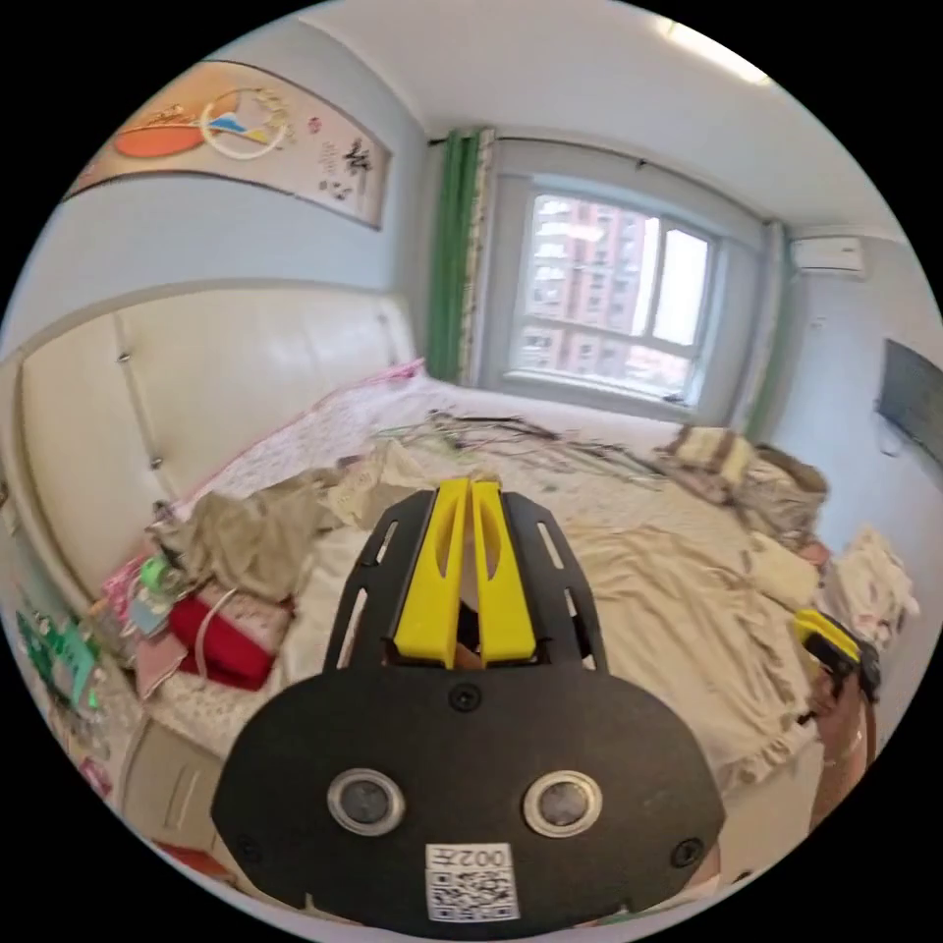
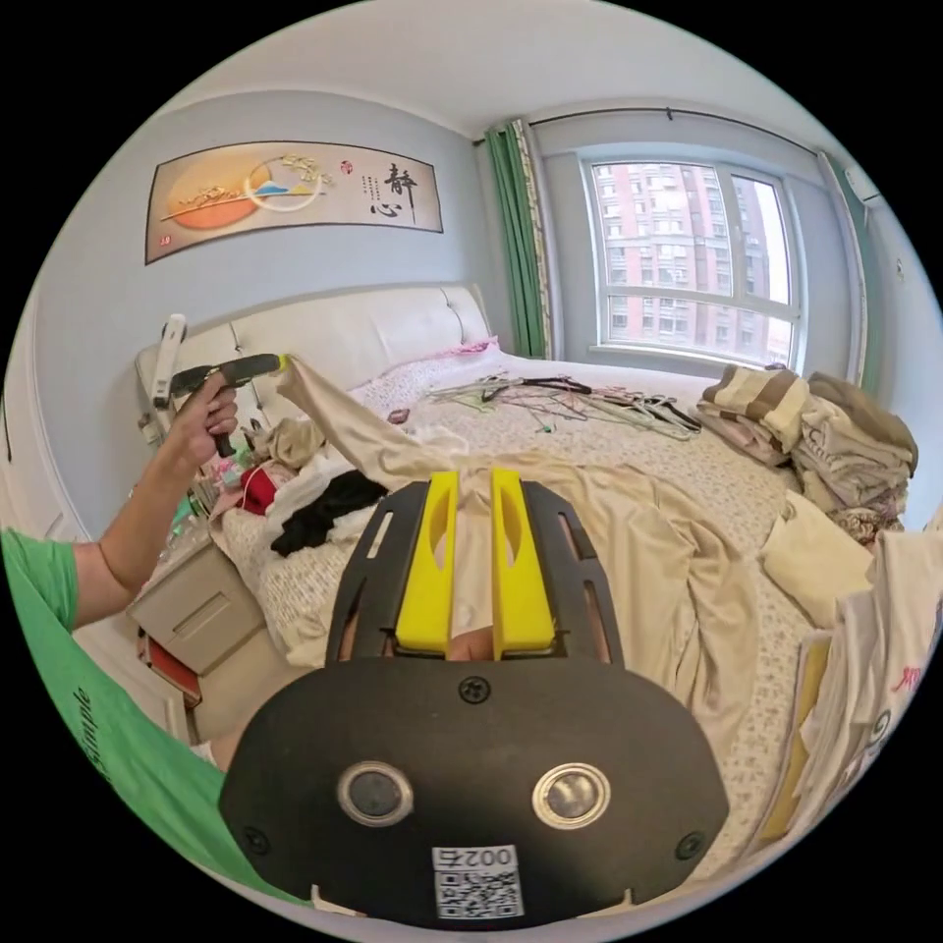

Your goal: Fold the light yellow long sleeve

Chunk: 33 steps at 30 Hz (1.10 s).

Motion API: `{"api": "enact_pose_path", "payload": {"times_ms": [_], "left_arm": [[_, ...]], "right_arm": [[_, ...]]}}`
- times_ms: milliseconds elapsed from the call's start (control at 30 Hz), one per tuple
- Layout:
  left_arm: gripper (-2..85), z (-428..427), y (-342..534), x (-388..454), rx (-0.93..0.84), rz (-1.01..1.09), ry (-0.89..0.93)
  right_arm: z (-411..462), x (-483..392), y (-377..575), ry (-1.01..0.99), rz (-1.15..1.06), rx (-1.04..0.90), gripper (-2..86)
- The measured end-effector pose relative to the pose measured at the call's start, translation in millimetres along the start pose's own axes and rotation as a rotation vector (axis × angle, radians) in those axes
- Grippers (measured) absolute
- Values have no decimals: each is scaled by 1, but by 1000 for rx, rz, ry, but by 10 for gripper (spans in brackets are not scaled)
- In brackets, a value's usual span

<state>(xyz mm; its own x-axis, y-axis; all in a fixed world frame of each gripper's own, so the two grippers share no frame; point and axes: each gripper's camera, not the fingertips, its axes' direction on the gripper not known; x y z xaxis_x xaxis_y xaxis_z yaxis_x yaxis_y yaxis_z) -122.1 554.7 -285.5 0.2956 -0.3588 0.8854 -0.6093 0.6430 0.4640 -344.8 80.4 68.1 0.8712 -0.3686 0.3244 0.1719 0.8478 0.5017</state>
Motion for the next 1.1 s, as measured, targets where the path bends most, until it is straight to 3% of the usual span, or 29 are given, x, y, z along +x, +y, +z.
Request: {"api": "enact_pose_path", "payload": {"times_ms": [133,200,267,400,533,700,833,967,1100], "left_arm": [[-8,2,23,121,31,207,317],[-6,18,48,182,-44,341,452],[4,52,99,257,-252,517,597],[50,77,190,319,-412,734,604],[63,55,242,316,-281,827,512],[48,46,223,240,-71,534,378],[38,112,181,152,-166,174,128],[51,184,163,64,-242,-139,141],[62,213,177,26,-236,-239,119]], "right_arm": [[2,6,-22,82,1,20,57],[2,16,-16,136,18,8,55],[4,27,-4,177,39,-23,55],[10,56,23,291,77,-109,55],[25,67,30,313,79,-143,55],[102,50,-6,237,5,-182,56],[190,24,-57,171,-103,-230,70],[315,-3,-123,81,-179,-302,95],[461,-18,-172,15,-198,-426,114]]}}
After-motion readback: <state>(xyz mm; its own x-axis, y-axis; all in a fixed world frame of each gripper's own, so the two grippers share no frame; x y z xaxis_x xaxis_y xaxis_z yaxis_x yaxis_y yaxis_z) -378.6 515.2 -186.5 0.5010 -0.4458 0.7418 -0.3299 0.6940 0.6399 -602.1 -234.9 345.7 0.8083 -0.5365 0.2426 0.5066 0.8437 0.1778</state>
